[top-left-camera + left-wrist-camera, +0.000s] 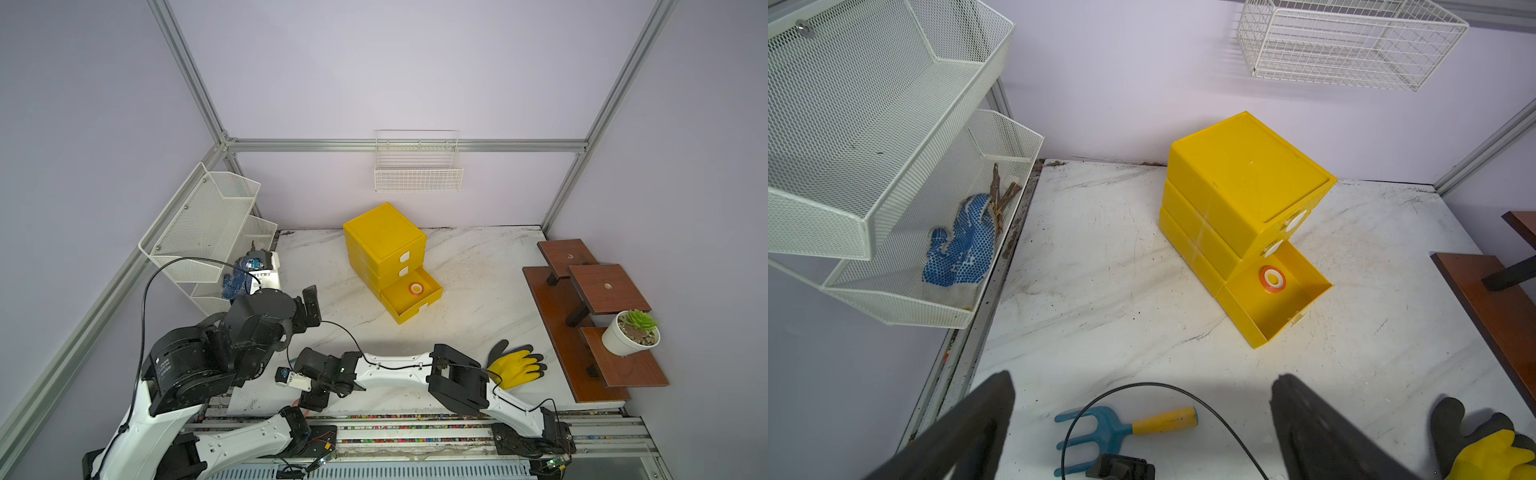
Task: Place the transparent tape into the drawer according to color
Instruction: Move the tape to the center of the board.
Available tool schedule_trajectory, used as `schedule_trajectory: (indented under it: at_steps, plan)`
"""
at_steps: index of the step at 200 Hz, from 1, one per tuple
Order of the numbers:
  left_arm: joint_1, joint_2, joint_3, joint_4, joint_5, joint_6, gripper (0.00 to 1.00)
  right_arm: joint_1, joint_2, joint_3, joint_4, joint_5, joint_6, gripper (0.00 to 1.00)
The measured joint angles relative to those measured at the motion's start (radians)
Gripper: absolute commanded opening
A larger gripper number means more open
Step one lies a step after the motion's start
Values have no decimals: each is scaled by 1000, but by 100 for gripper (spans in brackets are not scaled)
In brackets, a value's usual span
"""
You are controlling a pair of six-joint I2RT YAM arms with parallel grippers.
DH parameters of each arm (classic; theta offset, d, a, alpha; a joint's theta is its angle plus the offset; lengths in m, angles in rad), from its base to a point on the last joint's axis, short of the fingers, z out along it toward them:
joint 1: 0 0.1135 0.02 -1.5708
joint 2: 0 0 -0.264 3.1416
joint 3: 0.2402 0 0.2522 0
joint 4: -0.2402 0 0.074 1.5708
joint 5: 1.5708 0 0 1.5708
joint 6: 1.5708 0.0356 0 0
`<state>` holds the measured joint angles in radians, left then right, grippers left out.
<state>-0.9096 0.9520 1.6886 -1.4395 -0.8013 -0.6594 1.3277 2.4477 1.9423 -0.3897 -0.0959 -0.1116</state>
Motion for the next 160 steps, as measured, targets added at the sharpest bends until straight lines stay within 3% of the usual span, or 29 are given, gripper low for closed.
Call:
schedule_trajectory:
  at_steps: [104,160]
  plan:
    - [5,50,-145,154,24,98,100,-164,-501,-752,84,214,299,57]
    - [13,103,-294,289,40,148,100,-241,-632,-882,-5,224,386,60]
